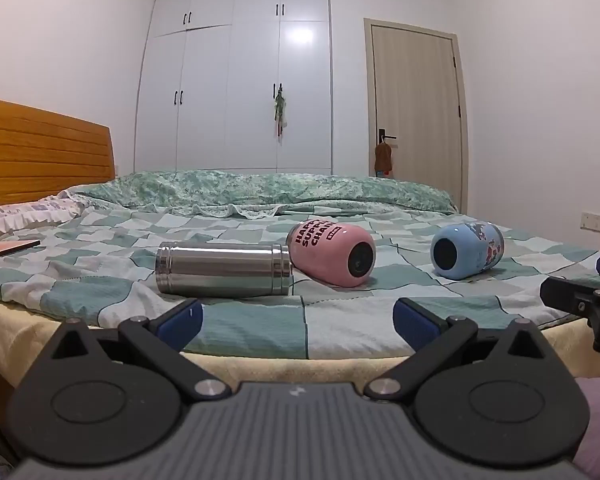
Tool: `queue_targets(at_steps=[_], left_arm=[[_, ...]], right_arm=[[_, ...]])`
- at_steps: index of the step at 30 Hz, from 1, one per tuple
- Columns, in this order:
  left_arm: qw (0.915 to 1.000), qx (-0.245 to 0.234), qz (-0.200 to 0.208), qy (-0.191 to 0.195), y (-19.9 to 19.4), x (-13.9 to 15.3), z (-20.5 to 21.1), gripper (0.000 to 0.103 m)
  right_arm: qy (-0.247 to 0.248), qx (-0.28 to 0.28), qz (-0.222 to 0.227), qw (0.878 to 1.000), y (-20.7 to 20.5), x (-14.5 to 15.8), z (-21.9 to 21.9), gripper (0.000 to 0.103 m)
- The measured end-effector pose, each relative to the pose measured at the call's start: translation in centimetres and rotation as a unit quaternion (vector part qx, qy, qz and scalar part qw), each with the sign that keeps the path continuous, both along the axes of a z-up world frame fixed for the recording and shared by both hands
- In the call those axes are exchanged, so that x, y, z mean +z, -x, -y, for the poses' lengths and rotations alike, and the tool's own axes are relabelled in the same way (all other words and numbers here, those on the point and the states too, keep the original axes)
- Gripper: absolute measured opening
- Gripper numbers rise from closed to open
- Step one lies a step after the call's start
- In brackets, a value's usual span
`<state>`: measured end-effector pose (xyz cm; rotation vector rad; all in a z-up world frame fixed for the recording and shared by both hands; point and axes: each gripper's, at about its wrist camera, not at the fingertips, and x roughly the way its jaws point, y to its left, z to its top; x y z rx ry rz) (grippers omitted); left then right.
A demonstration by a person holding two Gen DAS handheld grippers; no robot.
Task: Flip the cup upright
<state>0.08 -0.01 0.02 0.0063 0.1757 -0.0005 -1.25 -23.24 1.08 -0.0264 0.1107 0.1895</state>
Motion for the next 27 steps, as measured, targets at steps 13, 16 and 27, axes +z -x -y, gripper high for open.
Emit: queue_targets(at_steps=[13, 16, 27], left_arm=[[1.0, 0.0, 0.007, 0.001, -0.04, -0.02, 0.01, 0.103], [1.0, 0.0, 0.007, 0.001, -0.02, -0.02, -0.01, 0.103], [1.0, 0.0, 0.008, 0.001, -0.15, -0.23, 0.13, 0.103]], right_arm=[[-0.005, 0.0, 0.004, 1.0, 0.08, 0.01, -0.11, 0.103], [-0.004, 0.0, 0.004, 1.0, 0.1, 0.0, -0.14, 0.103], [-0.005, -0.001, 0.004, 1.0, 0.1, -0.11, -0.14, 0.103]])
